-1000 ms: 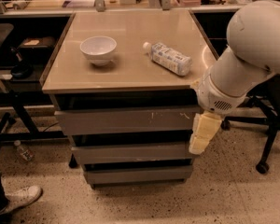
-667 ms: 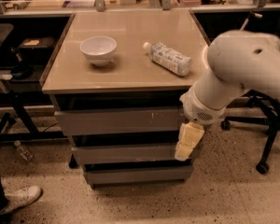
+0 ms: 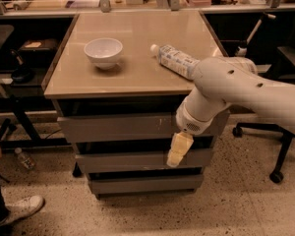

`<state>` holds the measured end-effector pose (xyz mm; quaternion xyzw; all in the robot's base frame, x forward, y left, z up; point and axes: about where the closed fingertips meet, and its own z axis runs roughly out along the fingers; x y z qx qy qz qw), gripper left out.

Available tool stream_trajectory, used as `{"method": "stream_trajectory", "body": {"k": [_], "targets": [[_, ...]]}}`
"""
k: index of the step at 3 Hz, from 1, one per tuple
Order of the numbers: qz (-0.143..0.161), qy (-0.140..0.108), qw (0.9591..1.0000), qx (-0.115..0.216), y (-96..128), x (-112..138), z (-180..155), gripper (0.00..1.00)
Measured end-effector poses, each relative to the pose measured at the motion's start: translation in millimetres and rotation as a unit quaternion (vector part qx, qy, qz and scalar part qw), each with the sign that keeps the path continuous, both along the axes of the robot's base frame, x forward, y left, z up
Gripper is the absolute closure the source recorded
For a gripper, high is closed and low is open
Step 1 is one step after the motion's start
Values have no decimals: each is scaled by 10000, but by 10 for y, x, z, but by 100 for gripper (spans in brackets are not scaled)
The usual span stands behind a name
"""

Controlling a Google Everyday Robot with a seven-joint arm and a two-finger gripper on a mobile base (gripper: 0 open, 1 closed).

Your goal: Open top drawer

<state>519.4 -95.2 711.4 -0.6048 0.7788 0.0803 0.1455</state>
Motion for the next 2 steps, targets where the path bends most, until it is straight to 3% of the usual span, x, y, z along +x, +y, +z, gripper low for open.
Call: {"method": "stream_trajectory", "body": {"k": [1, 2], "targets": [[-3, -122, 9999, -45, 52, 206, -62, 0], [-134, -181, 9997, -14, 191, 530, -400, 0]]}}
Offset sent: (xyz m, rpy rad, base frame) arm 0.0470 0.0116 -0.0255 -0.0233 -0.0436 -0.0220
